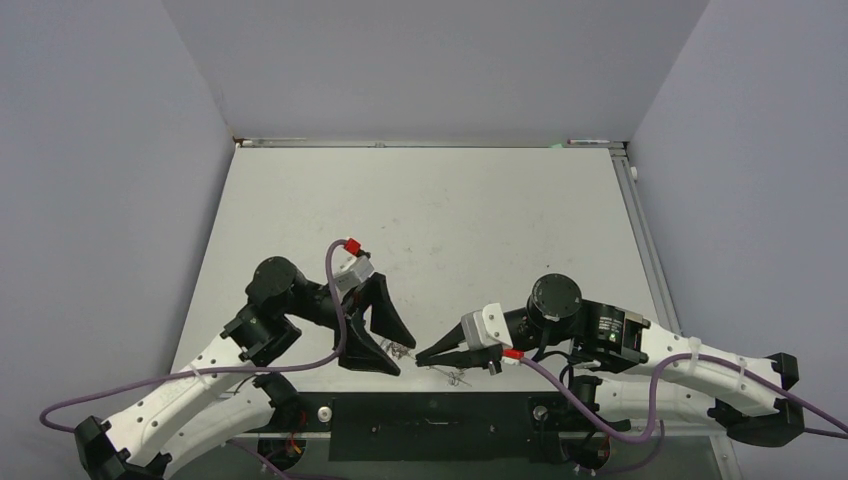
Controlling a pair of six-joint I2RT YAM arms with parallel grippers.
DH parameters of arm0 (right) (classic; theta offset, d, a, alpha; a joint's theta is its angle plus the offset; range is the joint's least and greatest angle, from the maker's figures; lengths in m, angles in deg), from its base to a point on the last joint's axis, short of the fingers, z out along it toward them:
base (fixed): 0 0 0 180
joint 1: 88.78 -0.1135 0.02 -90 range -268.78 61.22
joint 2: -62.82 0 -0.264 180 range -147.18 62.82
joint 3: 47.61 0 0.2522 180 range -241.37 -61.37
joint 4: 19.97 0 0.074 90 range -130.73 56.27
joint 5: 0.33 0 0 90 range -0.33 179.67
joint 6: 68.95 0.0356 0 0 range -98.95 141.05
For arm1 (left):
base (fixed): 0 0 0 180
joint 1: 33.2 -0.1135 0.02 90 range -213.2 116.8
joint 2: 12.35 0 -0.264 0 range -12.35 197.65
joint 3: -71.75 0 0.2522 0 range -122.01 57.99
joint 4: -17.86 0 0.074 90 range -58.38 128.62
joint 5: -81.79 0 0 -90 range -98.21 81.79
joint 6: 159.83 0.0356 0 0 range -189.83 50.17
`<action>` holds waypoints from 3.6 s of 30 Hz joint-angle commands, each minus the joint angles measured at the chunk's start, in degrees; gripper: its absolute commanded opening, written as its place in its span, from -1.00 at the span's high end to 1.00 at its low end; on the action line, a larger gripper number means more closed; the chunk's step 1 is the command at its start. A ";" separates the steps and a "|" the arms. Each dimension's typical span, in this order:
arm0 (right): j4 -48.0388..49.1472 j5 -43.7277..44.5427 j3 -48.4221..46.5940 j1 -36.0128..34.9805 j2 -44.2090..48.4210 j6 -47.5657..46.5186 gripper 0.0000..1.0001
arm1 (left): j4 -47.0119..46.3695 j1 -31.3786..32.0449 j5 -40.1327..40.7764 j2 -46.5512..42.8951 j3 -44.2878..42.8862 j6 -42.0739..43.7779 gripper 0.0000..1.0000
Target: Put the keys on the keyring
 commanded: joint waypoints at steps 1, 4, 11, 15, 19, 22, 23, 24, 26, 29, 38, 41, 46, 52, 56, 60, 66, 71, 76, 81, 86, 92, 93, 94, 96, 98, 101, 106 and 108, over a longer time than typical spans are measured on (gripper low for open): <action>8.62 -0.74 1.60 0.33 2.80 2.38 0.90 | 2.41 -0.25 2.87 -3.55 -2.29 7.04 -0.16; 11.01 -0.45 2.77 0.44 3.70 3.35 0.90 | 4.23 -0.35 6.94 -6.76 -1.10 12.58 -0.33; 14.70 0.25 4.25 0.60 4.14 4.51 0.90 | -2.23 -0.32 16.39 -15.86 6.01 16.86 -0.50; 15.72 -0.06 4.78 0.62 4.48 5.35 0.90 | -0.83 -0.28 20.65 -18.86 7.50 20.29 -0.52; 16.16 -0.51 4.89 0.68 4.64 5.72 0.90 | 2.13 -0.28 23.30 -18.64 7.18 23.41 -0.48; 16.18 -0.82 4.89 0.68 4.67 5.77 0.90 | 2.18 -0.35 24.82 -17.87 7.18 24.47 -0.41; 16.00 -0.89 4.82 0.70 4.74 5.65 0.90 | 2.07 -0.29 25.41 -17.85 7.30 24.70 -0.41; 15.81 -1.12 4.74 0.69 4.82 5.48 0.90 | 1.76 -0.33 25.79 -17.91 7.54 24.99 -0.40; 15.34 -2.13 4.45 0.80 4.85 5.08 0.90 | 0.78 -0.39 26.06 -18.52 8.28 25.39 -0.41; 12.91 -3.12 2.86 0.86 4.23 3.79 0.90 | -1.70 -0.40 24.91 -19.95 9.73 25.09 -0.45; 13.29 -0.62 2.79 1.09 3.31 4.75 0.90 | -2.66 -0.69 25.40 -21.98 9.73 21.71 -0.84; 14.61 4.44 3.13 1.03 2.65 6.21 0.90 | 0.44 -0.62 30.99 -22.08 7.79 18.49 -0.85; 16.98 10.61 4.14 0.95 1.73 8.40 0.90 | 8.60 -0.57 40.27 -22.14 4.82 17.58 -0.88; 20.27 17.19 5.29 0.95 0.88 9.73 0.90 | 13.32 -0.59 43.14 -20.88 2.48 18.73 -0.90; 19.74 15.28 4.94 0.99 0.04 9.32 0.90 | 18.36 -0.55 41.86 -21.48 1.15 23.91 -0.94; 17.74 8.92 4.68 1.02 0.80 8.38 0.90 | 15.99 -0.56 32.30 -24.21 4.12 30.13 -0.93; 11.08 0.37 0.89 1.09 0.14 6.86 0.90 | 10.82 -0.69 24.62 -25.04 6.52 33.40 -0.93; 6.17 -3.49 -1.63 1.08 -0.05 5.10 0.90 | 10.64 -0.65 21.02 -23.16 5.27 35.55 -0.96; 3.66 -6.04 -3.04 1.12 -0.07 3.63 0.90 | 8.86 -0.63 20.42 -19.11 4.34 35.65 -0.81; 2.87 -7.36 -3.61 1.34 -0.17 3.04 0.90 | 7.71 -0.60 17.73 -16.59 4.17 34.38 -0.59; 3.91 -7.53 -3.25 1.47 0.00 3.02 0.90 | 2.14 -0.55 16.02 -14.96 5.95 30.37 -0.56; 5.42 -8.35 -2.77 1.50 -0.24 3.16 0.90 | -8.41 -0.55 15.87 -12.91 10.21 25.64 -0.41; 5.63 -8.73 -2.81 1.52 -0.44 3.18 0.90 | -9.21 -0.57 16.07 -12.81 10.63 25.67 -0.41; 5.82 -9.10 -2.84 1.56 -0.55 3.17 0.90 | -9.74 -0.55 16.38 -12.79 10.95 25.87 -0.40; 6.05 -10.25 -2.92 1.64 -0.80 3.18 0.90 | -10.24 -0.61 16.60 -12.79 11.41 26.95 -0.39; 6.03 -11.48 -3.17 1.78 -1.27 3.19 0.90 | -12.30 -0.56 16.09 -12.78 12.45 27.51 -0.36; 5.58 -12.92 -3.81 2.01 -2.17 3.08 0.90 | -15.93 -0.59 15.23 -13.10 14.08 27.69 -0.33; 5.06 -15.65 -4.69 2.25 -3.39 2.70 0.90 | -17.12 -0.35 11.12 -12.86 14.41 26.75 -0.58; 4.82 -16.54 -5.13 2.25 -4.03 2.72 0.90 | -19.36 0.02 8.38 -12.31 14.76 24.36 -0.77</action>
